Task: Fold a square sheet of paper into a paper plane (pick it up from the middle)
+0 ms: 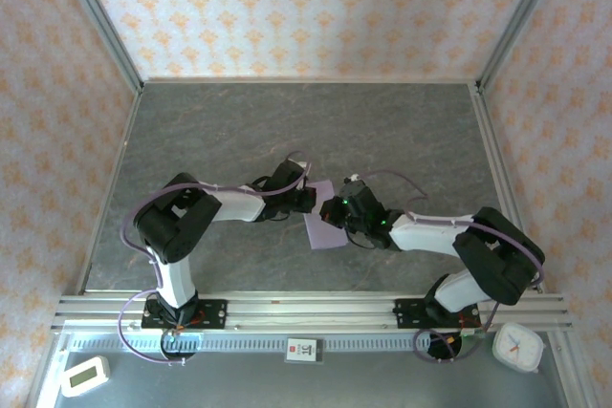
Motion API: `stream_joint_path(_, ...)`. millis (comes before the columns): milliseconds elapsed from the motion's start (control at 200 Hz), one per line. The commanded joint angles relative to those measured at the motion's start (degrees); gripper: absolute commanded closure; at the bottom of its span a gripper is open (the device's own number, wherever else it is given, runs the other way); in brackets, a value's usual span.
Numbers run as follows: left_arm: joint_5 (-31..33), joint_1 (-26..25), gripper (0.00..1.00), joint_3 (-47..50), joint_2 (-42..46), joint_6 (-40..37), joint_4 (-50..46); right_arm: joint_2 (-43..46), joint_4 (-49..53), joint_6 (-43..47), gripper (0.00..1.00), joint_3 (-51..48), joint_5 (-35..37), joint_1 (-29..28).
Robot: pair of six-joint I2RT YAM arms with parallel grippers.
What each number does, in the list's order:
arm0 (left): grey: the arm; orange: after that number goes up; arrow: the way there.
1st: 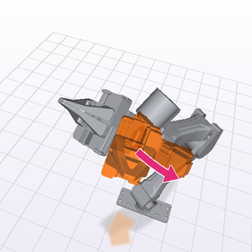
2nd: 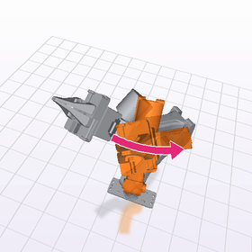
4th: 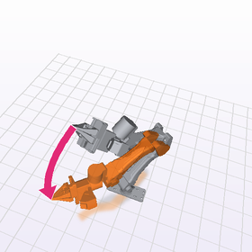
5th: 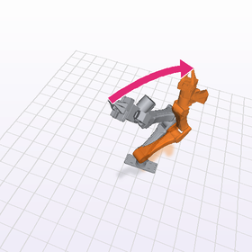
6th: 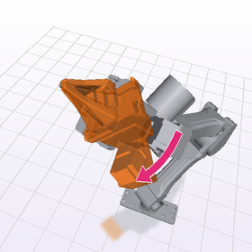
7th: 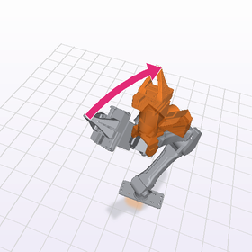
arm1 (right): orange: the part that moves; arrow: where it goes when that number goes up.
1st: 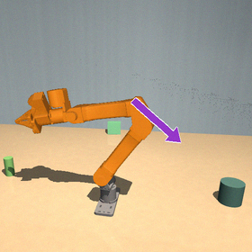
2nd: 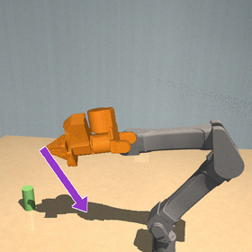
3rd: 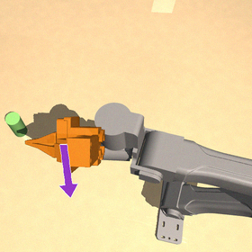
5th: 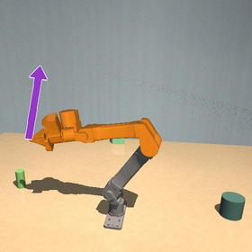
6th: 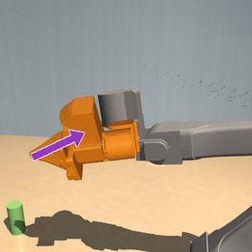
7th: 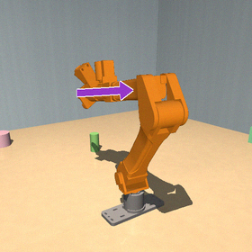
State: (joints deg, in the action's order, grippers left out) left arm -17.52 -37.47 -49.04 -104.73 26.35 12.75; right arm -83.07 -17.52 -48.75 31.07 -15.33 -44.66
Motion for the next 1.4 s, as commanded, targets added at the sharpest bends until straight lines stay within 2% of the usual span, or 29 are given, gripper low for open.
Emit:
stream_joint_path(0,1.69,-0.27,1.0,2.89,0.9,-2.18,-6.34,1.85,0.75,1.33,1.0,-1.03,-0.63,0.45)
stream_joint_path(225,1.87,-0.3,1.0,3.67,1.64,-1.77,-5.32,0.15,-0.01,2.52,1.0,-0.8,-3.36,0.81)
stream_joint_path(586,3.53,-0.32,1.0,4.9,4.15,-1.72,-5.5,-11.29,-11.66,-1.37,1.0,-3.41,-9.63,0.72)
stream_joint_path(746,3.11,0.08,1.0,3.32,6.77,0.09,-5.23,-12.6,-12.3,-2.31,1.0,-5.14,-8.81,0.37)
stream_joint_path(851,2.89,0.8,0.94,2.51,9.18,1.37,-5.1,-12.3,-11.61,-2.25,1.0,-5.85,-8.01,0.37)
stream_joint_path(966,2.47,2.49,0.94,1.86,10.24,2.45,-5.03,-12.17,-10.94,-1.96,1.0,-6.19,-7.4,0.37)
stream_joint_path(1076,2.07,4.13,0.98,1.07,9.1,2.51,-5.21,-12.6,-11.24,-2.11,1.0,-6.36,-7.46,0.37)
stream_joint_path(1396,1.43,5.91,0.98,0.9,4.79,3.17,-0.57,-13.21,-12.73,-2.27,1.0,-6.54,-8.02,0.37)
